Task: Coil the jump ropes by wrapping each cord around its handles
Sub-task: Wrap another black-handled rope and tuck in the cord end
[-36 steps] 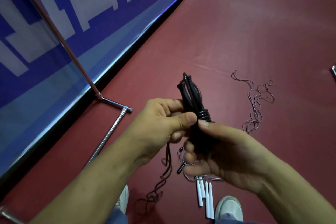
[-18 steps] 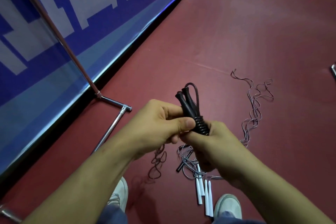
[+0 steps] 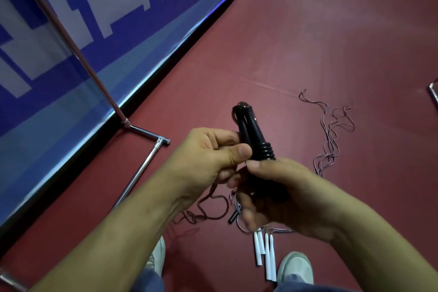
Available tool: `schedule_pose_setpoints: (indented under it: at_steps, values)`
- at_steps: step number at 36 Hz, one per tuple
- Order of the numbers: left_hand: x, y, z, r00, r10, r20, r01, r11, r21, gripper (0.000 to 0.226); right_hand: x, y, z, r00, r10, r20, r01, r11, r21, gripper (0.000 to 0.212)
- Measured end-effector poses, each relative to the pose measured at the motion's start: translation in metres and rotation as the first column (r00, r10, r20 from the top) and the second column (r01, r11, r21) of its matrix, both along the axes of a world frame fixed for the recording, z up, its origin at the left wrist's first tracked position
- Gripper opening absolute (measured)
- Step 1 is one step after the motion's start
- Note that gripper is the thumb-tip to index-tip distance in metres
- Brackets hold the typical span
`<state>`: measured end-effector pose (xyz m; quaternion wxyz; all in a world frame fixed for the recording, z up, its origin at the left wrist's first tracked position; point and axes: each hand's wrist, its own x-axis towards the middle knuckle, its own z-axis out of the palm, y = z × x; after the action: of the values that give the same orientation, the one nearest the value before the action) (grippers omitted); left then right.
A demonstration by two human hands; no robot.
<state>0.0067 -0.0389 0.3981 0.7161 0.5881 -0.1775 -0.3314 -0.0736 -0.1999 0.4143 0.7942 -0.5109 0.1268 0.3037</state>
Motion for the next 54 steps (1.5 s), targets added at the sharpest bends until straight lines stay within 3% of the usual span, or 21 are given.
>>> schedule_pose_setpoints:
  at_steps: [2, 4, 7, 10, 12, 14, 19, 23, 28, 35, 38, 40, 43, 45, 49, 54]
  values:
    - [0.002, 0.0, -0.003, 0.993, 0.12, 0.009, -0.12, 0.99, 0.078, 0.011, 0.003, 0.003, -0.003, 0.987, -0.124, 0.1, 0.146, 0.954, -0.263, 0.027]
    - [0.003, -0.001, -0.008, 0.976, 0.211, 0.051, -0.216, 0.964, 0.155, 0.011, 0.002, 0.006, -0.007, 0.952, -0.207, 0.225, 0.286, 0.863, -0.416, 0.03]
    - [-0.002, -0.007, -0.013, 0.955, 0.254, 0.152, -0.284, 0.93, 0.232, 0.008, -0.004, 0.02, -0.018, 0.928, -0.138, 0.345, 0.336, 0.708, -0.621, 0.054]
    - [-0.01, -0.012, -0.012, 0.958, 0.219, 0.185, -0.258, 0.94, 0.225, 0.006, -0.006, 0.031, -0.027, 0.901, -0.124, 0.417, 0.412, 0.551, -0.726, 0.053]
    - [-0.01, -0.01, -0.01, 0.963, 0.184, 0.195, -0.226, 0.949, 0.219, 0.005, -0.003, 0.031, -0.028, 0.885, -0.174, 0.433, 0.456, 0.517, -0.724, 0.052]
    - [-0.006, -0.005, -0.005, 0.97, 0.145, 0.198, -0.184, 0.962, 0.199, 0.006, -0.001, 0.028, -0.025, 0.888, -0.204, 0.413, 0.453, 0.543, -0.707, 0.05]
    - [0.003, 0.008, 0.004, 0.982, 0.005, 0.188, -0.032, 0.989, 0.142, 0.015, -0.001, 0.02, -0.017, 0.916, -0.239, 0.322, 0.38, 0.774, -0.506, 0.048]
    - [0.01, 0.015, 0.004, 0.984, -0.053, 0.172, 0.031, 0.991, 0.128, 0.017, -0.001, 0.016, -0.01, 0.928, -0.244, 0.283, 0.33, 0.891, -0.312, 0.057]
    - [0.014, 0.015, 0.005, 0.988, -0.076, 0.131, 0.062, 0.992, 0.113, 0.017, -0.006, 0.013, -0.008, 0.956, -0.193, 0.22, 0.219, 0.97, -0.105, 0.062]
    - [0.0, 0.002, 0.003, 0.998, -0.021, 0.066, 0.023, 0.999, -0.027, 0.022, -0.007, 0.001, -0.006, 0.982, -0.126, 0.14, 0.107, 0.985, 0.133, 0.07]
    - [-0.002, -0.004, 0.002, 0.995, 0.069, 0.078, -0.073, 0.997, 0.039, 0.013, -0.006, 0.002, -0.004, 0.991, -0.075, 0.108, 0.072, 0.997, 0.03, 0.065]
    - [-0.001, -0.006, -0.003, 0.981, 0.155, 0.119, -0.171, 0.975, 0.141, 0.011, -0.003, 0.006, -0.006, 0.983, -0.153, 0.099, 0.168, 0.972, -0.166, 0.058]
    - [-0.002, -0.01, -0.01, 0.949, 0.228, 0.217, -0.279, 0.929, 0.242, 0.007, 0.0, 0.013, -0.016, 0.938, -0.243, 0.246, 0.343, 0.745, -0.573, 0.039]
    - [-0.007, -0.015, -0.012, 0.935, 0.262, 0.24, -0.321, 0.911, 0.258, 0.007, -0.001, 0.021, -0.023, 0.926, -0.204, 0.318, 0.372, 0.64, -0.673, 0.031]
    - [-0.019, -0.021, -0.01, 0.94, 0.273, 0.203, -0.315, 0.926, 0.21, 0.008, -0.003, 0.031, -0.029, 0.897, -0.201, 0.394, 0.441, 0.48, -0.758, 0.033]
    - [-0.017, -0.011, 0.003, 0.977, 0.206, -0.052, -0.205, 0.979, 0.014, 0.02, 0.0, 0.023, -0.021, 0.853, -0.264, 0.45, 0.509, 0.611, -0.606, 0.03]
